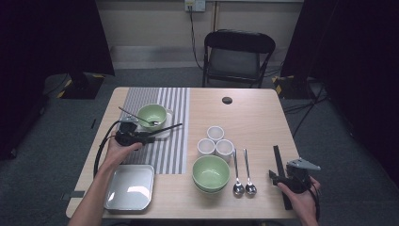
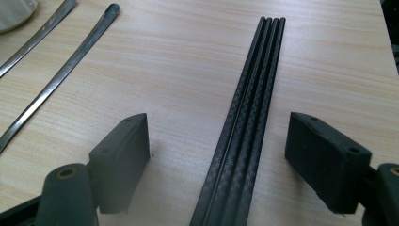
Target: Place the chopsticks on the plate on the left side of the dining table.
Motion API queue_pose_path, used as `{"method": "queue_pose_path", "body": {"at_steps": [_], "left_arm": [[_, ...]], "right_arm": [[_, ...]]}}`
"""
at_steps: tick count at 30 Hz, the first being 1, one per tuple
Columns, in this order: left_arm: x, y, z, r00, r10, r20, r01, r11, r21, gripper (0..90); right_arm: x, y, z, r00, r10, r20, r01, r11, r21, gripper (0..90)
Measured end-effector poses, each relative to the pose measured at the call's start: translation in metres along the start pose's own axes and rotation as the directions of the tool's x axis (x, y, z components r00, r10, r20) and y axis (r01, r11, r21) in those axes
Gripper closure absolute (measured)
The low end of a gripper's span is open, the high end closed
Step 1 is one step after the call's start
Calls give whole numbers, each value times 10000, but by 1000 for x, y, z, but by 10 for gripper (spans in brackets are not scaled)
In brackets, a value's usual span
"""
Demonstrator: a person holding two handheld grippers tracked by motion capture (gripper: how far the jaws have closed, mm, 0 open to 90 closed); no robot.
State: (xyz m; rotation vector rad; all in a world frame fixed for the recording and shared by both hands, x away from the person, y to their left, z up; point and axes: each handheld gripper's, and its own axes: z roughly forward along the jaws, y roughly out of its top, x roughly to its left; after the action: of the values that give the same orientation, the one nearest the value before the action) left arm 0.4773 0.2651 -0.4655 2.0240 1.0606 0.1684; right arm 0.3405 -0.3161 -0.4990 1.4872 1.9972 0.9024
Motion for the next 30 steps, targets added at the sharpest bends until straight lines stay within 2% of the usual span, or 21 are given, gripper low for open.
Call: {"method": "queue_pose_path", "body": {"at_steps": [2, 4, 6, 10, 12, 17, 22, 26, 30], "left_arm": [[0, -1, 0, 9999, 16, -117, -15, 10000, 92, 523], [1, -4, -1, 9996, 16, -279, -17, 10000, -49, 518], [4, -7, -1, 9995, -61, -323, 63, 10000, 46, 509], [7, -12, -2, 9983, -298, -509, 294, 9995, -85, 498], [9, -13, -4, 9985, -200, -500, 201, 9998, 26, 494], [13, -14, -5, 9977, -399, -557, 397, 9992, -47, 492], [14, -14, -6, 9972, -384, -641, 376, 9992, -131, 492], [18, -16, -7, 9959, -526, -736, 524, 9986, -53, 494], [19, -16, -8, 9952, -466, -862, 466, 9989, -16, 473]], "right_arm": [[0, 0, 0, 10000, -1, 1, 1, 10000, 1, 216], [0, 0, 0, 10000, -3, -6, 3, 10000, 1, 216], [0, 0, 0, 10000, -8, 0, 8, 10000, 1, 216], [0, 0, 0, 10000, -32, 46, 32, 10000, 10, 216], [0, 0, 0, 10000, -30, 48, 30, 10000, 13, 216], [1, 0, 0, 10000, -26, 48, 26, 10000, 13, 215], [0, 0, 0, 10000, -25, 48, 24, 10000, 11, 215], [0, 0, 0, 10000, -30, 36, 30, 10000, 12, 215], [1, 0, 0, 10000, -38, 38, 38, 10000, 14, 215]]}}
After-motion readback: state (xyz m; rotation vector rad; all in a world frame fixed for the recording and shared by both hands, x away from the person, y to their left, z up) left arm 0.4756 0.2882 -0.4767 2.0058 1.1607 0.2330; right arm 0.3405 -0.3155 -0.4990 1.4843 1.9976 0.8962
